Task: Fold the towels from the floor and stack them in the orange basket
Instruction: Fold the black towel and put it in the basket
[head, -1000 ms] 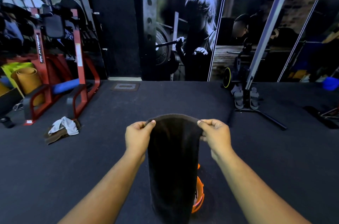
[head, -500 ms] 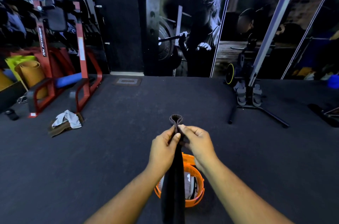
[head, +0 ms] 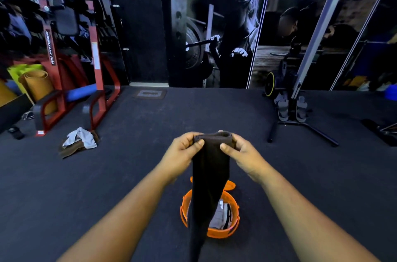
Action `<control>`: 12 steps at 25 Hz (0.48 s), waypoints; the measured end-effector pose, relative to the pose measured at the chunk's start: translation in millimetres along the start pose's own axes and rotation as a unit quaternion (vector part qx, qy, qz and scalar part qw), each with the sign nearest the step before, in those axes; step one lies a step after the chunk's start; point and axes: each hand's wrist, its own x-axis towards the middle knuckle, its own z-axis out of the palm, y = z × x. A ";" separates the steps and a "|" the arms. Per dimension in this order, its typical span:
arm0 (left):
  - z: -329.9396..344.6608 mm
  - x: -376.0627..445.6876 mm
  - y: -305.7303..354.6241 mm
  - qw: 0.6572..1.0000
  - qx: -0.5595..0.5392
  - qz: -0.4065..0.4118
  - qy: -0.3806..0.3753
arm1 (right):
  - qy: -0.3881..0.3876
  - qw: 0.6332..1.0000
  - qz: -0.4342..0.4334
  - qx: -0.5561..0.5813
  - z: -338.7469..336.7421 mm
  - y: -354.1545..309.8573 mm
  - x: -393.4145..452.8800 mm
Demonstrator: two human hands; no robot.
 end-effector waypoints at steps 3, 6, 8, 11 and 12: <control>-15.3 6.9 8.7 1.000 0.010 -0.007 0.003 | 0.052 0.994 -0.074 -0.062 -5.7 -14.9 4.6; -14.0 6.6 13.0 0.999 -0.031 -0.004 0.042 | 0.064 0.991 -0.096 -0.062 -2.8 -29.3 4.7; -10.0 2.4 15.7 0.994 -0.091 -0.004 0.055 | 0.066 0.992 -0.102 -0.025 1.9 -40.7 3.2; -5.7 -4.3 4.5 0.997 -0.059 -0.038 -0.043 | 0.062 0.992 -0.112 0.018 0.5 -61.6 2.0; -2.4 -5.0 -1.9 0.995 -0.021 -0.053 -0.077 | 0.066 0.990 -0.118 0.031 -2.1 -68.9 4.0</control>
